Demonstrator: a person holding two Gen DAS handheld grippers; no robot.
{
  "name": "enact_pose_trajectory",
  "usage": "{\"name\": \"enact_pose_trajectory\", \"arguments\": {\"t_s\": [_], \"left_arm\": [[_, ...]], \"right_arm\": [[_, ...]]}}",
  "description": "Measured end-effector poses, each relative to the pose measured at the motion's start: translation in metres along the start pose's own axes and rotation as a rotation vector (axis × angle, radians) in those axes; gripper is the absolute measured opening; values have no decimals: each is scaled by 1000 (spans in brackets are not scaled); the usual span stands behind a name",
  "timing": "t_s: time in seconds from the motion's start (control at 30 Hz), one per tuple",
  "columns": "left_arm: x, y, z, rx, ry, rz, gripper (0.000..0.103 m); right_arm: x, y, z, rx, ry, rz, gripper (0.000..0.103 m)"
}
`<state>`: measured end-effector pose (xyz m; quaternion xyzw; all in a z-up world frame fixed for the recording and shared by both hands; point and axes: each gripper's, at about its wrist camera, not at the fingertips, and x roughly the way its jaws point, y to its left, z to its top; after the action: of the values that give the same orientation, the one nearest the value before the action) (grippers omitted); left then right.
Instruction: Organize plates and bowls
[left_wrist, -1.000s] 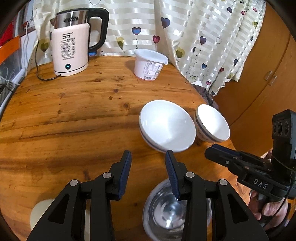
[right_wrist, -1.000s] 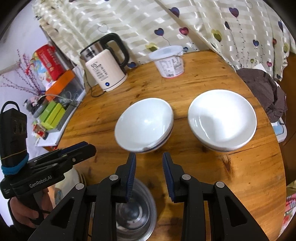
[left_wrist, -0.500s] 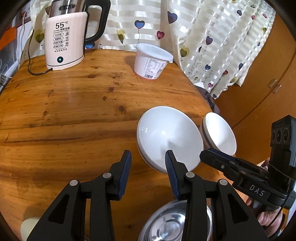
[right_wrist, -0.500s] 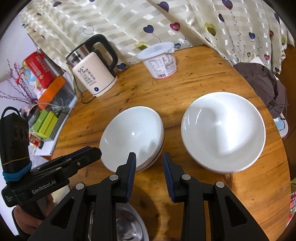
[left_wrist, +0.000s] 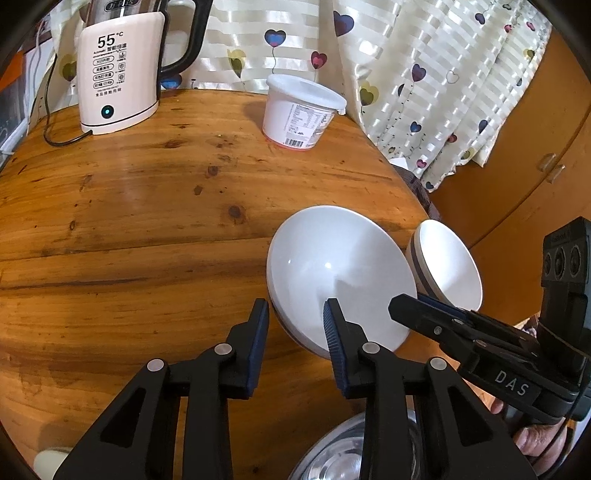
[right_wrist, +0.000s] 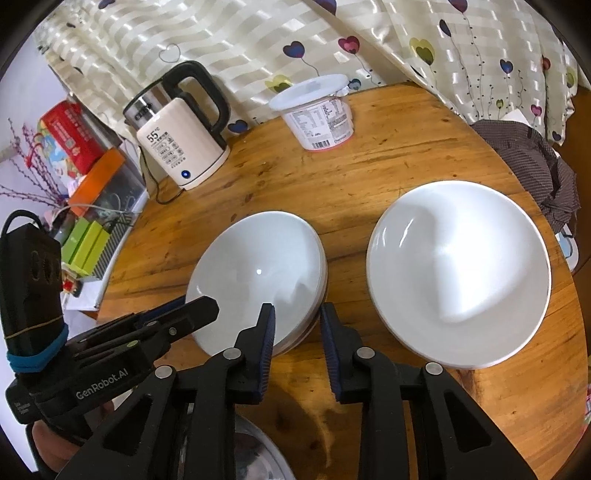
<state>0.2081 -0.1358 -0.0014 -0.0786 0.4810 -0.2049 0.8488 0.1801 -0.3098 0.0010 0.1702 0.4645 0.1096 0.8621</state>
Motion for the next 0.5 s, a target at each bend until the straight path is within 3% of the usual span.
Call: {"name": "enact_pose_trajectory", "arguments": {"t_s": [0.5], "left_arm": [[-13,-4,0,15,-36,27,32]], "right_arm": [[-6,9,-1,-32,-9,-9,22]]}}
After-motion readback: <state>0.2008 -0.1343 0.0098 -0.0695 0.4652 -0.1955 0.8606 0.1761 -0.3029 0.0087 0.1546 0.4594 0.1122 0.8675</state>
